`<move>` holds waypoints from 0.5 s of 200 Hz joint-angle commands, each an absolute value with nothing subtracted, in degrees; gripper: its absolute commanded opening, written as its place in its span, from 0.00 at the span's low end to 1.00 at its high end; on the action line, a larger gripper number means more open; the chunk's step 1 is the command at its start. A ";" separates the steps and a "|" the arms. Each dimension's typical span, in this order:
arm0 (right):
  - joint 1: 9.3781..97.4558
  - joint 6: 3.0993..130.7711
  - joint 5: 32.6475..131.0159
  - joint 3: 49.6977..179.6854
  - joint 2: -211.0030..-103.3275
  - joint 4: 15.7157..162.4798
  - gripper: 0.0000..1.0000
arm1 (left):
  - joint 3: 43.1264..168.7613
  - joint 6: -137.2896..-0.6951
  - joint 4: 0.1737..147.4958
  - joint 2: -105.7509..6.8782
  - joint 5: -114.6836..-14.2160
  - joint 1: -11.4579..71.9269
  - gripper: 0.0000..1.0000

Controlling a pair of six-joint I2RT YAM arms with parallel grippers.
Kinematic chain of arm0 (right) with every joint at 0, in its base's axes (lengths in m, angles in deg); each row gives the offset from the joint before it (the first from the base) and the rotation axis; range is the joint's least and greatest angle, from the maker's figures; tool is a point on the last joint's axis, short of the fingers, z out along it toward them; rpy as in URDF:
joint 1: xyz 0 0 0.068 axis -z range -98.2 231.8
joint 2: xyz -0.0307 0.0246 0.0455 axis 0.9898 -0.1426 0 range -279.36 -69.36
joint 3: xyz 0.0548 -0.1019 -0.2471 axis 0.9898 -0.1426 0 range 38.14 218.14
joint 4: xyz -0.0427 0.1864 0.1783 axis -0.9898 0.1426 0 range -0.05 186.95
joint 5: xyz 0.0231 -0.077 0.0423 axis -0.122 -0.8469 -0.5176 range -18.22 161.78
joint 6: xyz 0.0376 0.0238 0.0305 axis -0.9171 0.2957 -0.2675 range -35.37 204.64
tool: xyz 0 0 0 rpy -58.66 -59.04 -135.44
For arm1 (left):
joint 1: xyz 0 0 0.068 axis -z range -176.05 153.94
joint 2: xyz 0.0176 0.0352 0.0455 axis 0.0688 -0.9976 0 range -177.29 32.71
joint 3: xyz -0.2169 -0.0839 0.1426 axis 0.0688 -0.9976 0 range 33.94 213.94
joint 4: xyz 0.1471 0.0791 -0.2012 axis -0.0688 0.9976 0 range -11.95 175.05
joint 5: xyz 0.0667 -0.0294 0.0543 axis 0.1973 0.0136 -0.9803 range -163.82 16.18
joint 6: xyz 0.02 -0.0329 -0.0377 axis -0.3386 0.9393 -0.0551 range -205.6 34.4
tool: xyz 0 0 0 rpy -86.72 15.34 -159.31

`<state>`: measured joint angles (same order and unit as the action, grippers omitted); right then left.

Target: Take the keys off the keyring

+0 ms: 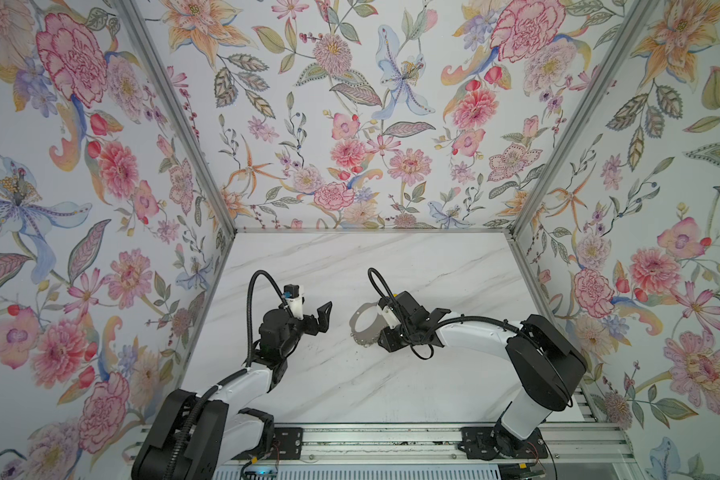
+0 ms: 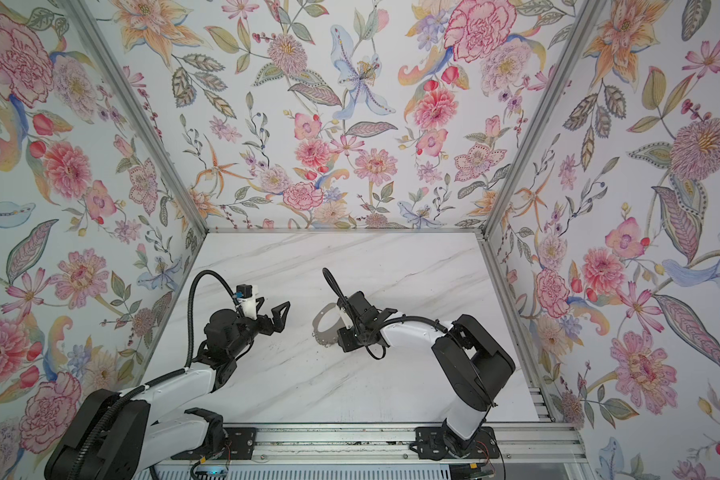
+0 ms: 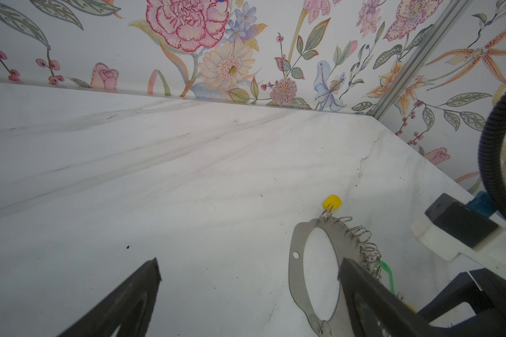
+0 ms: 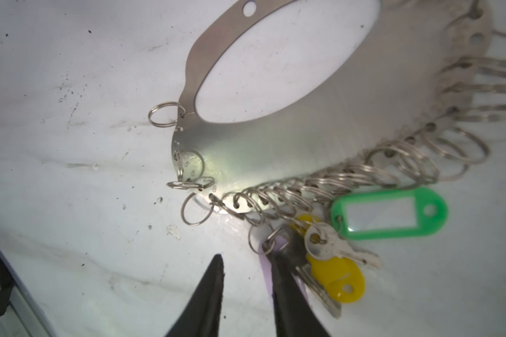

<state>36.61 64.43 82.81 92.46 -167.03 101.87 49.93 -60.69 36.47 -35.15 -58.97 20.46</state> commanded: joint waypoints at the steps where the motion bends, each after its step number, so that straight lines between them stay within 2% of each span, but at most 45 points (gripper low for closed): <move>1: 37.53 65.56 81.75 92.65 -167.54 102.99 0.30 | 49.85 -60.66 34.60 -35.91 -57.48 20.85 0.99; 100: 37.83 64.94 82.74 90.99 -167.97 103.58 0.32 | 49.94 -60.81 34.89 -35.85 -57.56 20.89 0.99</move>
<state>38.42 64.93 81.91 92.38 -167.43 102.37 49.93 -60.69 35.93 -35.61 -57.99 20.46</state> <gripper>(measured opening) 0.319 0.989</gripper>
